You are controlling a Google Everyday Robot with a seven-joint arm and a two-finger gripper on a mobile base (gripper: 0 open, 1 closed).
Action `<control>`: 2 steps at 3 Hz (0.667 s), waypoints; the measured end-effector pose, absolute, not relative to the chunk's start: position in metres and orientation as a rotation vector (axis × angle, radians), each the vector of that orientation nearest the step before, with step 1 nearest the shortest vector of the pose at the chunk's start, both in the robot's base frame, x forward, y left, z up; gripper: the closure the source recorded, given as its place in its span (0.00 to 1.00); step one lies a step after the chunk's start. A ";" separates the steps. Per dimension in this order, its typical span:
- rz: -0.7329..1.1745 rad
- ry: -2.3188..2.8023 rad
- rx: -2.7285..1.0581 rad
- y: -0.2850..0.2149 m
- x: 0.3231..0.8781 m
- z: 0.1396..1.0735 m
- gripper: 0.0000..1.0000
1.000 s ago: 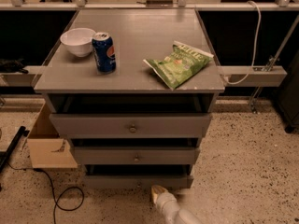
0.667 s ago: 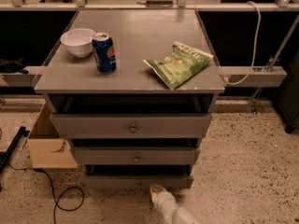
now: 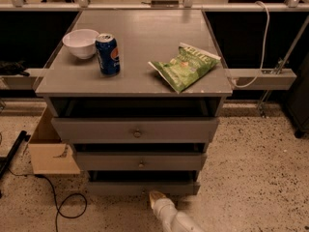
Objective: Close bottom drawer
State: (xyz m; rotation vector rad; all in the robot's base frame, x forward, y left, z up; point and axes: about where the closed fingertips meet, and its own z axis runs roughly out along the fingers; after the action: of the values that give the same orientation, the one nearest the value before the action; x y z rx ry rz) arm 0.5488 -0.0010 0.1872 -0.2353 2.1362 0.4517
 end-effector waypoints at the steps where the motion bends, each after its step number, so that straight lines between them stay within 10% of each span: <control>1: 0.443 2.132 -0.251 0.006 0.555 0.190 1.00; 2: 0.411 2.153 -0.259 0.016 0.573 0.183 1.00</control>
Offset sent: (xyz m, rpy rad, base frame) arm 0.0515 0.0343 -0.0160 -0.0886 0.0269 0.0027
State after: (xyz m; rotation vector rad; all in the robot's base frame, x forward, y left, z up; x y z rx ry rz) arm 0.5731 0.0165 0.1828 -0.2593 2.1532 0.4110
